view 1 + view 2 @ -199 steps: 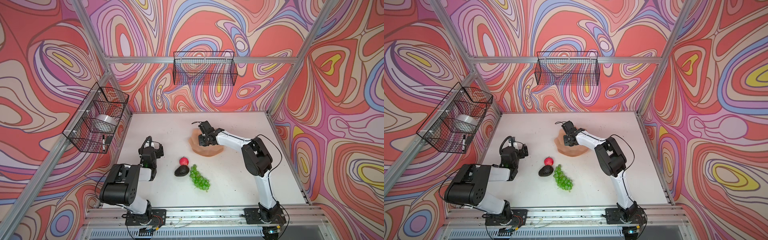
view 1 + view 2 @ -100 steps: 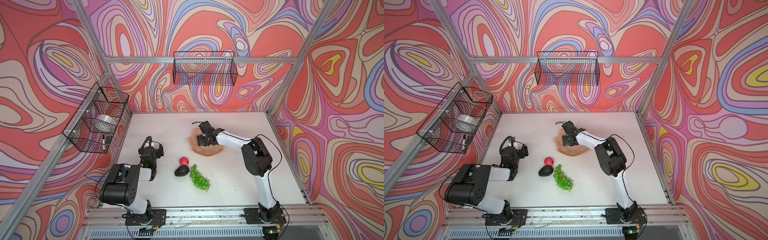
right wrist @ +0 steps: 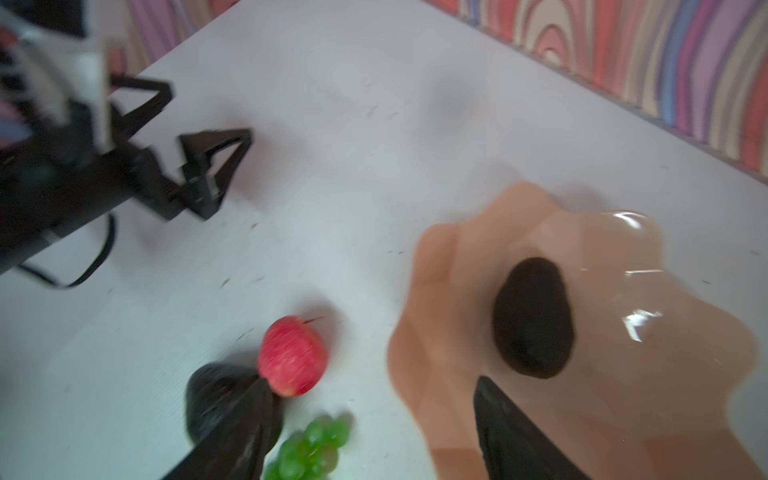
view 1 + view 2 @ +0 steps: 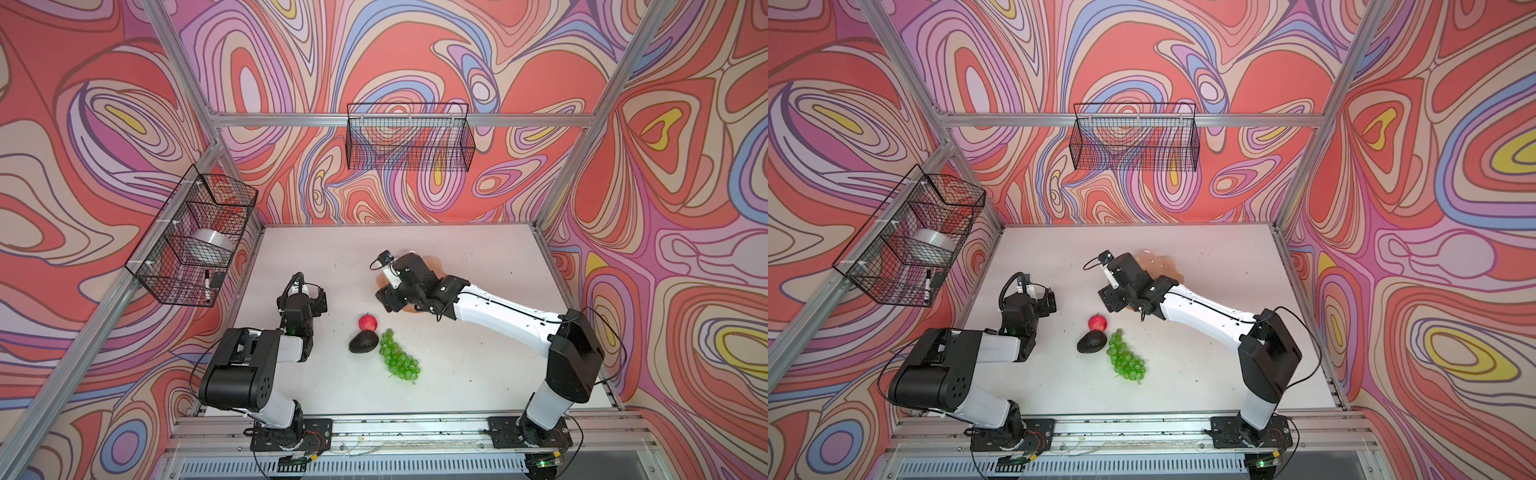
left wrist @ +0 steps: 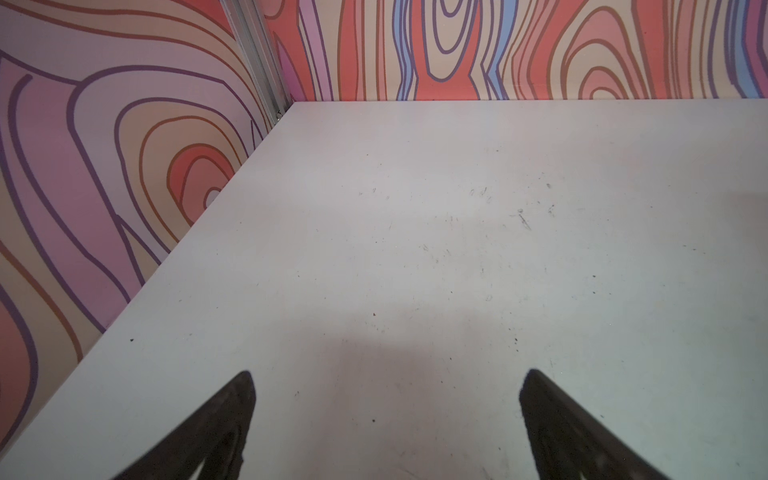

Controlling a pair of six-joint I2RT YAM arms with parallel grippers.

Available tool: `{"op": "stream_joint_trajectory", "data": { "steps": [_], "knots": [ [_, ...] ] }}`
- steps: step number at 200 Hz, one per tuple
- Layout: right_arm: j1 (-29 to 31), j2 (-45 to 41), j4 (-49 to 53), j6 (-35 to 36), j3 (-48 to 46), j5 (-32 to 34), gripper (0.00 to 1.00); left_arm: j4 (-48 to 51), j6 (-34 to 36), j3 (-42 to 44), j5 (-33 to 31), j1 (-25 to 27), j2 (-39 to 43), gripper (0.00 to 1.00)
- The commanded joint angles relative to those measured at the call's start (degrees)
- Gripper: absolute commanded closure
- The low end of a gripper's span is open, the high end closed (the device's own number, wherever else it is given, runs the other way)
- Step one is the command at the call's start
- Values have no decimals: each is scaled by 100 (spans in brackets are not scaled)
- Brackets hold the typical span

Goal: Place and organize the fake fruits in the fruit bowl
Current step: 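Move the right gripper to the second avocado and grasp it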

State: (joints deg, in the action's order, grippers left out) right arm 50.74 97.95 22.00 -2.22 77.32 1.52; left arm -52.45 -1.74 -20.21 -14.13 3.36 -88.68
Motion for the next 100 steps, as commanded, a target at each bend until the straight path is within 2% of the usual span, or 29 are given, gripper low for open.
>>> {"op": "stream_joint_trajectory", "data": {
  "steps": [1,31,100],
  "knots": [
    [213,85,-247,684,-442,-758,22,-38,-25,-71,-4,-28,9,0],
    [577,514,-283,875,-333,-906,22,-38,-20,-70,0,-28,6,0],
    [921,1243,-371,934,-107,-776,24,-38,-21,-69,-6,-28,8,0]
  ]
}}
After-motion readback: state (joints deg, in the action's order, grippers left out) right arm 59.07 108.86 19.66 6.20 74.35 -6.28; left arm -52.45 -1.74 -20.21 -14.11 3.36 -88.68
